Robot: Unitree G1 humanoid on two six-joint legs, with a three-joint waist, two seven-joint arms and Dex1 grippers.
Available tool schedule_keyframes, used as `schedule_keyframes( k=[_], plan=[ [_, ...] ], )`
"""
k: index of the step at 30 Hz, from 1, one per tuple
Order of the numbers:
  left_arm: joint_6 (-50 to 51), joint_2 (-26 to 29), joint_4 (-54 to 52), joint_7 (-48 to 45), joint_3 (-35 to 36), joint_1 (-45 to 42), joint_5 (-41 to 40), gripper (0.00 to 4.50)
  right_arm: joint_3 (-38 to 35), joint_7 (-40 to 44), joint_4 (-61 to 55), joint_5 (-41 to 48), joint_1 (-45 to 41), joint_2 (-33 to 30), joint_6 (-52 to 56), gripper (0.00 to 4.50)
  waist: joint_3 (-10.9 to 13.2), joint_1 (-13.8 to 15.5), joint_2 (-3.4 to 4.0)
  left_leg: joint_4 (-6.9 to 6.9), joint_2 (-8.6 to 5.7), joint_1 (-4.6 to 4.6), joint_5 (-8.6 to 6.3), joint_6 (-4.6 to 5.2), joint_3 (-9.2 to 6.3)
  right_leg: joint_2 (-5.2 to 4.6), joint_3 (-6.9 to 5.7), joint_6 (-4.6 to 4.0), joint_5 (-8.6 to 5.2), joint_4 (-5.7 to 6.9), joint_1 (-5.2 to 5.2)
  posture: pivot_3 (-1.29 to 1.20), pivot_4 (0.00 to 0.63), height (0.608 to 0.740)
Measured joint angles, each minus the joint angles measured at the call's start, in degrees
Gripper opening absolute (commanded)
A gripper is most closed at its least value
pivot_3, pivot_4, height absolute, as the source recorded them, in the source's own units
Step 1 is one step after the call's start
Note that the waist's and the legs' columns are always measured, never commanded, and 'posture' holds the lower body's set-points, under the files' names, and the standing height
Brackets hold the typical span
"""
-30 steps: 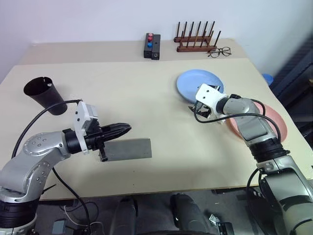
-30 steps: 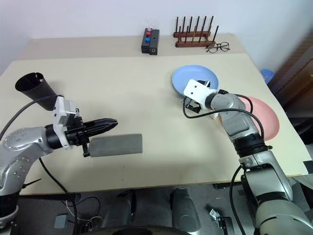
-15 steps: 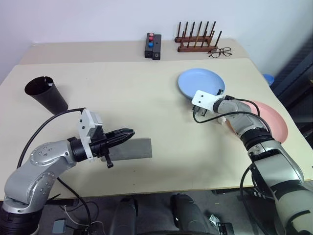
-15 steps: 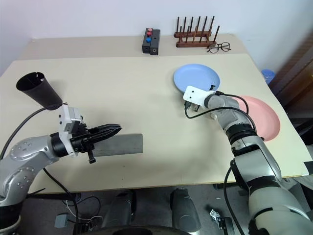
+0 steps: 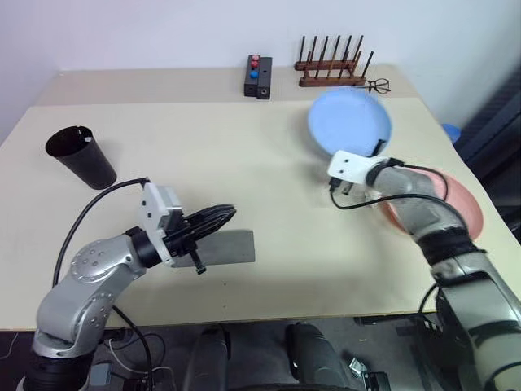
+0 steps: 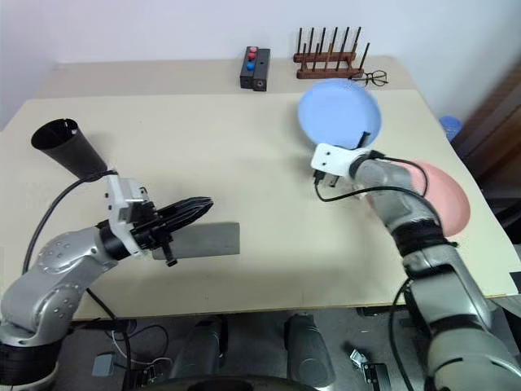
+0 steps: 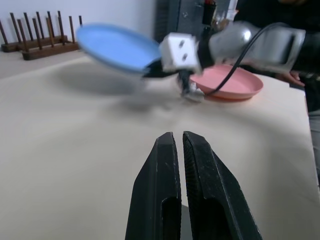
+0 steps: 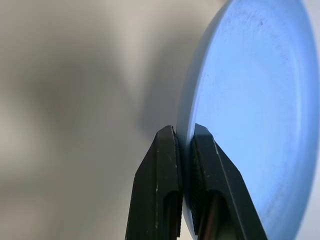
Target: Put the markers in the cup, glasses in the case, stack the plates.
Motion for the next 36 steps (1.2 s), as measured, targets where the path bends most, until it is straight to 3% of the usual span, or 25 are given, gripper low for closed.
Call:
schedule_keyframes(
  k=[7,12,17,19,22,25,30,33,36],
  plan=[
    [1.2,-0.6,3.9,-0.1,-2.7,-6.0,0.5,0.21,-14.0,12.0,-24.4,3.7,18.9,-13.0,17.4,0.03,0.0,0.7,0.01,0.08,0.0,0.09,0.0,0.0,0.01,0.0,0.01,-0.18,-0.1,-0.04,0.13,0.0,0.15,0.74],
    [0.8,-0.5,7.9,-2.7,-4.7,-8.0,0.9,0.21,-23.6,20.5,-36.1,9.2,32.9,-16.2,27.7,0.03,0.0,0.2,0.06,0.06,0.0,0.2,0.0,0.01,0.08,0.01,0.11,-0.2,-0.1,-0.01,0.14,0.0,0.15,0.74],
    [-1.5,-0.4,11.8,-4.9,-4.9,-9.0,2.5,0.21,-27.5,23.4,-41.6,11.4,40.9,-16.8,31.4,0.03,0.0,0.3,0.05,0.14,-0.01,0.22,-0.01,0.0,0.13,0.0,0.17,-0.22,-0.11,-0.04,0.18,0.0,0.15,0.74],
    [-2.2,-0.5,12.7,-5.5,-5.0,-9.2,3.1,0.21,-27.4,23.8,-42.8,12.1,42.0,-16.8,31.9,0.03,0.0,0.3,0.05,0.14,0.0,0.22,-0.01,0.0,0.13,0.0,0.17,-0.22,-0.1,-0.05,0.19,0.0,0.15,0.74],
    [-3.6,-0.5,13.8,-6.3,-5.0,-9.2,3.3,0.21,-27.4,23.9,-43.0,12.4,43.1,-16.9,31.8,0.97,0.0,0.5,0.05,0.13,-0.01,0.21,-0.01,0.0,0.14,0.0,0.17,-0.23,-0.1,-0.06,0.19,0.0,0.15,0.74],
    [-4.9,-0.5,14.3,-7.2,-4.8,-8.3,3.7,0.21,-27.4,24.4,-43.0,13.3,43.3,-17.5,31.6,2.42,0.0,0.4,0.05,0.13,-0.01,0.21,-0.01,0.0,0.14,0.0,0.17,-0.23,-0.1,-0.07,0.19,0.0,0.15,0.74],
    [-5.3,-0.5,14.3,-7.5,-4.7,-7.0,4.3,0.21,-28.6,25.2,-43.1,17.1,41.1,-17.7,29.6,2.42,0.0,0.4,0.04,0.14,-0.01,0.21,-0.01,0.0,0.14,0.0,0.17,-0.23,-0.1,-0.07,0.19,0.0,0.15,0.74],
    [-5.3,-0.7,14.1,-7.1,-4.7,-7.1,4.4,0.21,-28.5,25.5,-44.3,21.4,35.6,-16.0,28.6,2.42,0.0,0.2,0.03,0.13,0.0,0.22,-0.01,0.0,0.13,0.01,0.17,-0.23,-0.1,-0.06,0.19,0.0,0.15,0.74],
    [-5.3,-1.0,14.0,-6.8,-4.5,-7.3,4.4,0.21,-23.0,23.3,-44.0,21.5,29.6,-13.7,27.6,2.42,0.0,0.3,0.0,0.11,0.0,0.21,-0.01,0.0,0.13,0.0,0.17,-0.24,-0.09,-0.09,0.19,0.0,0.15,0.74]
  ],
)
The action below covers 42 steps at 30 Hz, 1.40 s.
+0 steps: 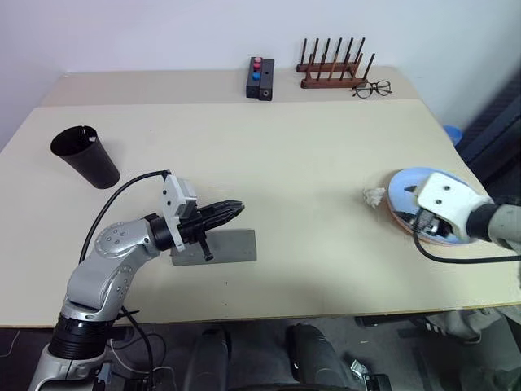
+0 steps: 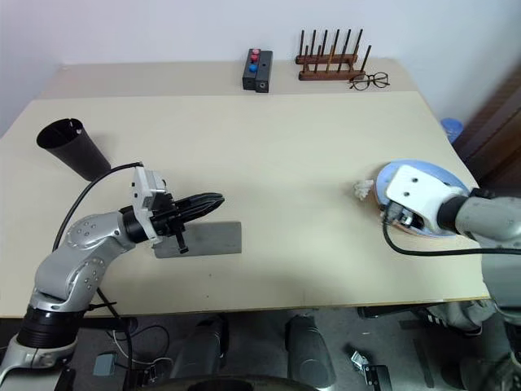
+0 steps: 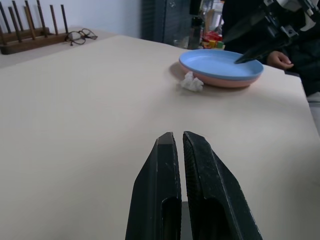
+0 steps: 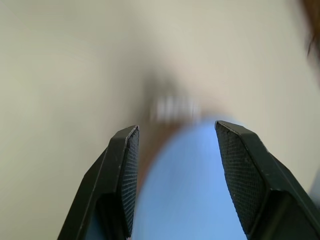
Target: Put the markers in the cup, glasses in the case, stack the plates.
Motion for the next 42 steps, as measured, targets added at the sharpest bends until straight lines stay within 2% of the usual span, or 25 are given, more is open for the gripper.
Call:
schedule_keyframes(
  k=[4,6,12,15,18,21,32,38,42],
  plan=[
    [-0.2,-0.3,-0.1,0.7,0.2,0.1,0.1,0.21,10.3,-5.9,6.9,-5.3,-6.3,4.3,-1.9,2.42,0.0,0.1,0.0,0.0,-0.01,-0.02,0.0,0.0,0.01,-0.01,0.01,-0.01,0.01,-0.04,0.0,0.0,0.15,0.74],
    [-0.6,-0.3,-0.2,1.0,0.3,0.6,0.1,0.21,14.5,-8.0,11.4,-8.7,-8.3,4.5,-4.8,2.42,0.0,0.3,0.0,-0.01,-0.01,-0.04,0.0,0.0,0.01,-0.01,0.0,-0.01,0.01,-0.04,-0.01,0.0,0.15,0.74],
    [-1.2,-0.4,-2.5,2.8,0.5,3.1,0.3,0.21,20.6,-10.0,19.9,-14.8,-9.5,4.1,-12.7,2.42,0.0,0.1,0.0,-0.04,0.0,-0.03,0.0,0.0,0.01,0.0,0.01,0.0,0.01,-0.05,-0.02,0.0,0.15,0.74],
    [-1.2,-0.4,-3.7,3.6,0.7,3.8,0.3,0.21,21.4,-10.7,22.3,-16.9,-10.3,3.5,-16.2,2.42,0.0,0.1,0.0,0.0,-0.01,-0.01,0.0,0.0,0.01,0.0,0.01,-0.01,0.02,-0.04,0.02,0.0,0.15,0.74],
    [-1.2,-0.4,-4.5,4.2,0.7,4.7,0.3,0.21,21.6,-11.6,24.8,-18.4,-11.0,3.5,-17.2,1.55,0.0,0.2,0.0,0.04,-0.01,0.01,0.0,0.0,0.01,-0.01,0.01,-0.02,0.03,-0.04,0.06,0.0,0.15,0.74],
    [-1.2,-0.3,-4.7,4.8,0.8,4.9,0.3,0.21,22.1,-12.7,27.2,-19.9,-10.9,3.5,-18.4,0.03,0.0,0.2,0.0,0.03,-0.01,0.01,0.0,0.0,0.01,-0.01,0.01,-0.02,0.03,-0.04,0.06,0.0,0.15,0.74],
    [-1.1,0.2,-5.4,4.3,1.0,4.5,0.3,0.21,21.5,-13.8,27.5,-20.4,-10.5,3.5,-20.8,0.03,0.0,0.1,0.0,0.01,-0.01,0.01,0.0,0.0,0.01,0.0,0.01,-0.02,0.03,-0.04,0.04,0.0,0.15,0.74],
    [-1.2,0.1,-4.2,3.6,1.0,4.4,0.3,0.21,15.9,-12.4,21.0,-16.9,-12.1,3.5,-16.9,0.03,0.0,0.0,0.01,0.0,0.0,0.01,0.0,0.0,0.01,0.0,0.01,-0.01,0.03,-0.03,0.02,0.0,0.15,0.74],
    [-1.4,-0.2,-3.7,3.3,0.8,4.2,0.5,0.21,12.0,-11.3,19.2,-16.9,-11.7,-0.5,-13.2,0.03,0.0,0.5,0.01,0.01,-0.01,-0.02,0.0,0.0,0.01,-0.01,0.01,-0.02,0.02,-0.06,0.04,0.0,0.15,0.74]
  ],
)
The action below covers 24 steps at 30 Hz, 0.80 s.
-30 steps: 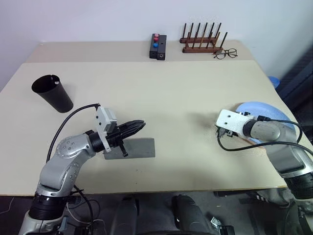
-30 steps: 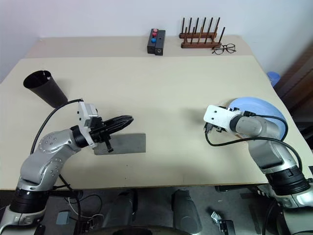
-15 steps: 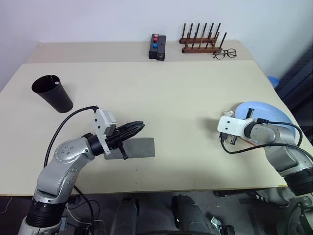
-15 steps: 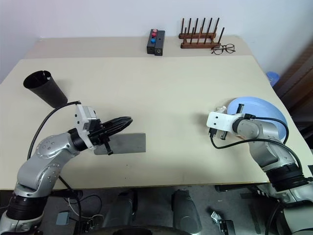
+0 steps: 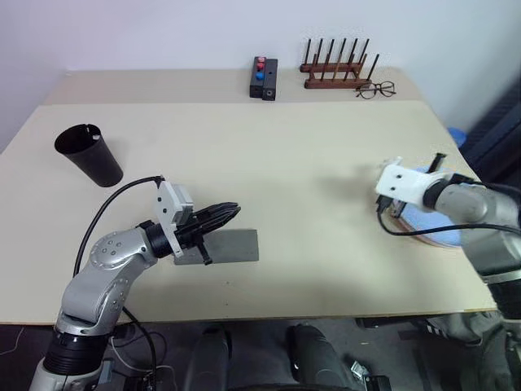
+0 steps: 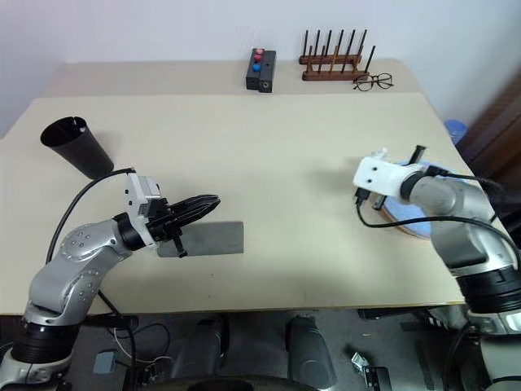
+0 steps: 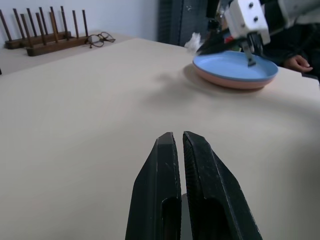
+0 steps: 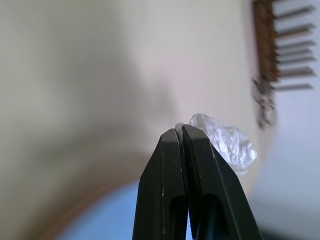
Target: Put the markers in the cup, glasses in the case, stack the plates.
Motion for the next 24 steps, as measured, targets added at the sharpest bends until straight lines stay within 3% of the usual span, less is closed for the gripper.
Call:
schedule_keyframes(
  k=[3,4,7,10,15,20,24],
  plan=[
    [-0.1,-0.3,0.4,-0.1,-0.3,-0.3,0.1,0.21,-2.6,0.7,-0.1,0.2,3.7,-2.4,1.8,0.03,0.0,-0.1,0.0,0.0,0.0,0.0,0.0,0.0,0.0,0.0,0.0,0.0,0.0,-0.01,0.0,0.0,0.15,0.74],
    [-0.1,-0.4,0.5,-0.1,-0.3,-0.4,0.2,0.21,-3.1,1.1,0.1,0.3,5.1,-3.0,2.1,0.28,0.0,-0.2,0.0,-0.01,0.0,0.0,0.0,0.0,0.0,0.0,0.0,0.0,0.0,0.0,-0.01,0.0,0.15,0.74],
    [-0.2,-0.5,1.1,-0.2,-0.4,-1.1,0.4,0.21,-4.0,2.0,0.7,1.0,8.5,-3.7,2.9,1.3,0.0,-0.6,0.02,-0.01,0.0,0.03,0.0,0.0,0.01,0.01,0.02,0.0,0.0,0.03,-0.02,0.0,0.15,0.74],
    [-0.3,-0.6,1.7,-0.2,-0.4,-1.8,0.6,0.21,-4.5,2.2,0.5,1.3,9.0,-3.7,3.0,2.83,0.0,-1.0,0.04,-0.01,0.0,0.05,0.0,0.0,0.03,0.02,0.05,0.0,0.0,0.04,-0.02,0.0,0.15,0.74],
    [-1.3,-0.5,2.5,0.5,0.5,-1.3,1.0,0.21,-4.7,1.3,-0.6,3.3,4.2,-0.6,2.9,2.83,0.0,-1.9,0.02,-0.04,0.01,0.05,0.0,0.0,0.03,0.03,0.05,0.01,0.01,0.04,-0.02,0.0,0.15,0.74],
    [-3.4,1.8,4.0,3.0,6.9,1.6,3.1,0.21,-5.6,3.1,-5.3,15.5,0.9,10.4,3.3,2.83,0.0,-1.9,0.02,-0.13,0.05,0.07,0.0,0.0,0.0,0.09,0.05,0.05,0.0,0.06,-0.03,0.0,0.15,0.74],
    [-4.7,4.5,6.3,5.2,13.8,7.4,5.3,0.21,-6.0,5.0,-6.4,23.5,0.8,15.5,3.3,2.83,0.0,-1.8,0.0,-0.1,0.04,0.04,0.0,0.0,0.03,0.04,0.05,0.03,-0.01,0.02,-0.03,0.0,0.15,0.74]
  ],
)
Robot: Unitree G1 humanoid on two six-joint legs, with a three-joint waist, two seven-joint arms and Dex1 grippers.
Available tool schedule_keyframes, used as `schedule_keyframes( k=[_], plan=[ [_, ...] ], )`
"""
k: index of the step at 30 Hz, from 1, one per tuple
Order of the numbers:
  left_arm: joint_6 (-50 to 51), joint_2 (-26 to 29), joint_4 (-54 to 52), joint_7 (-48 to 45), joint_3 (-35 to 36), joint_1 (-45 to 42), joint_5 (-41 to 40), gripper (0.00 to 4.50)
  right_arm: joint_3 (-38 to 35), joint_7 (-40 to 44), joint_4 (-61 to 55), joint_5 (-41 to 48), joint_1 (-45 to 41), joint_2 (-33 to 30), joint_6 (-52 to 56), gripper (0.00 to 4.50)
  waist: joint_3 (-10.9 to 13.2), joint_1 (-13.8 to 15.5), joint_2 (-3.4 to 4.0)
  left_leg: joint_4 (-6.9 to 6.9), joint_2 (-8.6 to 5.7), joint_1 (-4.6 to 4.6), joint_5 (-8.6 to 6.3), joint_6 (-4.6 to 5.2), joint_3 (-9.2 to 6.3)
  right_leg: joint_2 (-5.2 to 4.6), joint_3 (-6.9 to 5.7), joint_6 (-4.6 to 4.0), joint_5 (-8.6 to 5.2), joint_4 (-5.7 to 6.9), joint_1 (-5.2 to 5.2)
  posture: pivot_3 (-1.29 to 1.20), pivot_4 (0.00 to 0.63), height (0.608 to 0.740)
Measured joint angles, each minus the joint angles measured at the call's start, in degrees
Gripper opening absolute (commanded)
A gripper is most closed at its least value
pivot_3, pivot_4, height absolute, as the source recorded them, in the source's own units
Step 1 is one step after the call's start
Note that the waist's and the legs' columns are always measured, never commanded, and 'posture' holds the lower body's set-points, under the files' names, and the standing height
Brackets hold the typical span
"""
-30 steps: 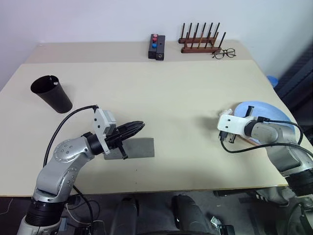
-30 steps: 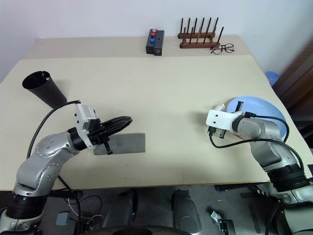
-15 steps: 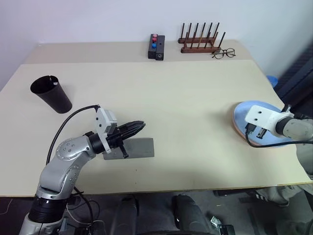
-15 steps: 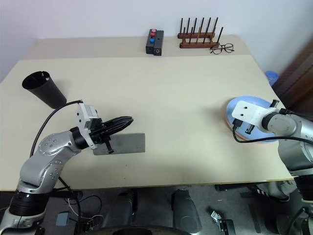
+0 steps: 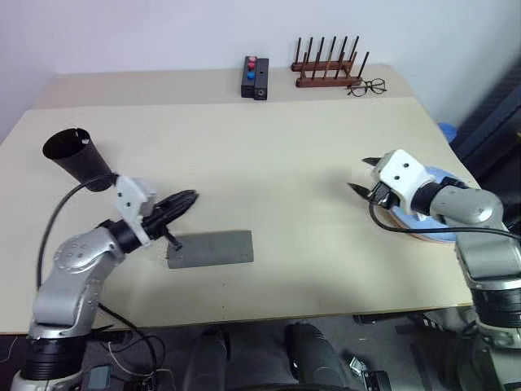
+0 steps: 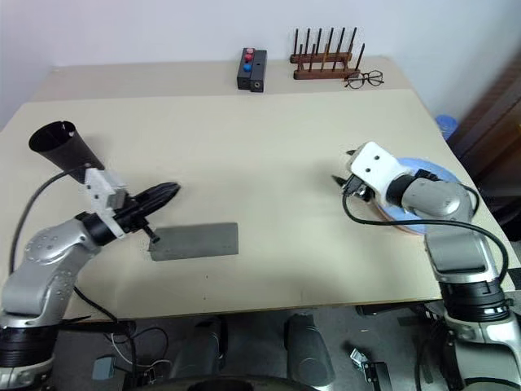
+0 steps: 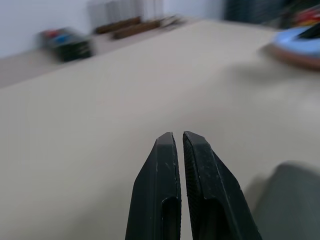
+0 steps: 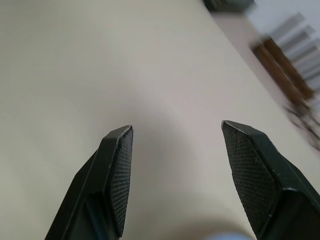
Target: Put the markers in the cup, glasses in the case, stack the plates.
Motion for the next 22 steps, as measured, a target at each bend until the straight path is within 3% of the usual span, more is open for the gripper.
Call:
schedule_keyframes(
  k=[7,14,22],
  plan=[
    [-2.3,0.5,1.0,3.5,9.7,6.4,1.8,0.21,-0.5,2.0,4.8,6.4,-1.0,1.4,-1.5,2.83,0.0,0.1,-0.03,0.04,0.0,0.02,0.0,0.0,0.01,-0.01,0.0,-0.06,0.01,0.0,0.0,0.0,0.15,0.74],
    [-2.4,0.5,-0.1,5.6,10.2,6.8,2.5,0.21,-0.3,5.7,14.8,8.2,-5.3,1.6,-4.4,2.83,0.0,-0.1,-0.02,-0.01,0.01,0.01,0.0,0.0,0.02,0.01,0.0,-0.05,0.02,0.01,-0.03,0.0,0.15,0.74],
    [-1.5,-0.4,-3.4,7.4,14.3,11.1,1.5,0.21,1.2,9.3,16.7,10.0,-4.1,2.1,-3.6,2.83,0.0,-0.1,-0.02,-0.01,0.01,0.01,0.0,0.0,0.02,0.0,0.0,-0.05,0.02,0.01,-0.05,0.0,0.15,0.74]
  ],
)
